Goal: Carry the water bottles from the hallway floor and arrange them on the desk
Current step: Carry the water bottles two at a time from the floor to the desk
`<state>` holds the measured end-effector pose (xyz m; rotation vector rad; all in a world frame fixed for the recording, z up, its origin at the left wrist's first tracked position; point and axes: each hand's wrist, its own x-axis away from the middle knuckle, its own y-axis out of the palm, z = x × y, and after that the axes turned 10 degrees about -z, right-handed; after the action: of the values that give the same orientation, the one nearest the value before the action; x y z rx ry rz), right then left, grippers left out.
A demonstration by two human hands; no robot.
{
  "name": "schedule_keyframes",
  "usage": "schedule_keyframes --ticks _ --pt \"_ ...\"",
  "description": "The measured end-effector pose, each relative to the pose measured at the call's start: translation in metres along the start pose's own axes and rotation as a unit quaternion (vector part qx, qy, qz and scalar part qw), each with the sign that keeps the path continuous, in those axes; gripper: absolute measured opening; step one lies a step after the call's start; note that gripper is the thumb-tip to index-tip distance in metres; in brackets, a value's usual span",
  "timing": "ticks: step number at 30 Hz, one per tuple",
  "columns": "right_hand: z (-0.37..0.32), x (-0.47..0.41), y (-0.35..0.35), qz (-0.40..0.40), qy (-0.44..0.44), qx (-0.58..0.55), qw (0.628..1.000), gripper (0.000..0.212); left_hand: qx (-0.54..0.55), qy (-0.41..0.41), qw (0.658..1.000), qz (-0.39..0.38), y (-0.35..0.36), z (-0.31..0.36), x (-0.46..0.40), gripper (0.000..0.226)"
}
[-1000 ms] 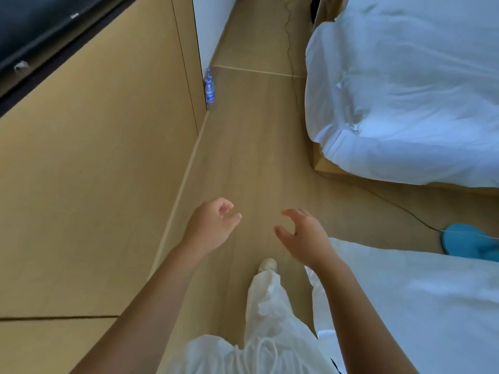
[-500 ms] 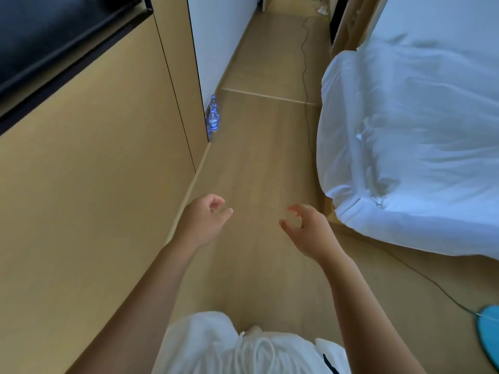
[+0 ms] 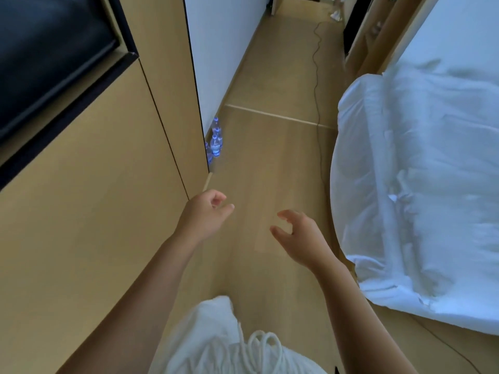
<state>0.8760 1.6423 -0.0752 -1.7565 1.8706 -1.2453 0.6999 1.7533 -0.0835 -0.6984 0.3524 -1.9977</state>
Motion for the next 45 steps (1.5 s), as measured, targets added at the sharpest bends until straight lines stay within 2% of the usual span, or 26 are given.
schedule_keyframes --ticks 12,19,25,32,37,41,42,45 --pt "0.002 -0.22 -0.074 -0.014 0.021 -0.022 0.999 0.051 -0.012 -0.019 0.999 -0.033 -0.029 0.051 -0.233 0.024" --pt "0.034 -0.385 -0.165 -0.03 -0.002 -0.008 1.0 0.051 0.018 -0.057 0.998 -0.007 -0.014 0.105 -0.385 0.03" --pt "0.034 -0.51 -0.234 -0.055 -0.03 0.012 0.998 0.053 0.051 -0.103 0.993 0.009 -0.018 0.149 -0.485 0.034" --pt "0.029 -0.63 -0.263 -0.108 -0.062 0.03 0.992 0.053 0.103 -0.186 0.976 0.039 -0.024 0.155 -0.582 0.041" --pt "0.024 -0.734 -0.268 -0.147 -0.068 0.053 0.985 0.054 0.121 -0.236 0.963 0.04 -0.023 0.14 -0.669 0.033" --pt "0.008 -0.811 -0.262 -0.199 -0.052 0.062 0.977 0.056 0.1 -0.267 0.958 0.02 -0.038 0.129 -0.743 0.014" --pt "0.004 -0.827 -0.26 -0.221 -0.054 0.062 0.972 0.056 0.107 -0.276 0.955 0.014 -0.044 0.128 -0.758 0.016" --pt "-0.007 -0.874 -0.256 -0.267 -0.071 0.077 0.958 0.056 0.11 -0.298 0.948 0.018 -0.061 0.12 -0.804 0.04"
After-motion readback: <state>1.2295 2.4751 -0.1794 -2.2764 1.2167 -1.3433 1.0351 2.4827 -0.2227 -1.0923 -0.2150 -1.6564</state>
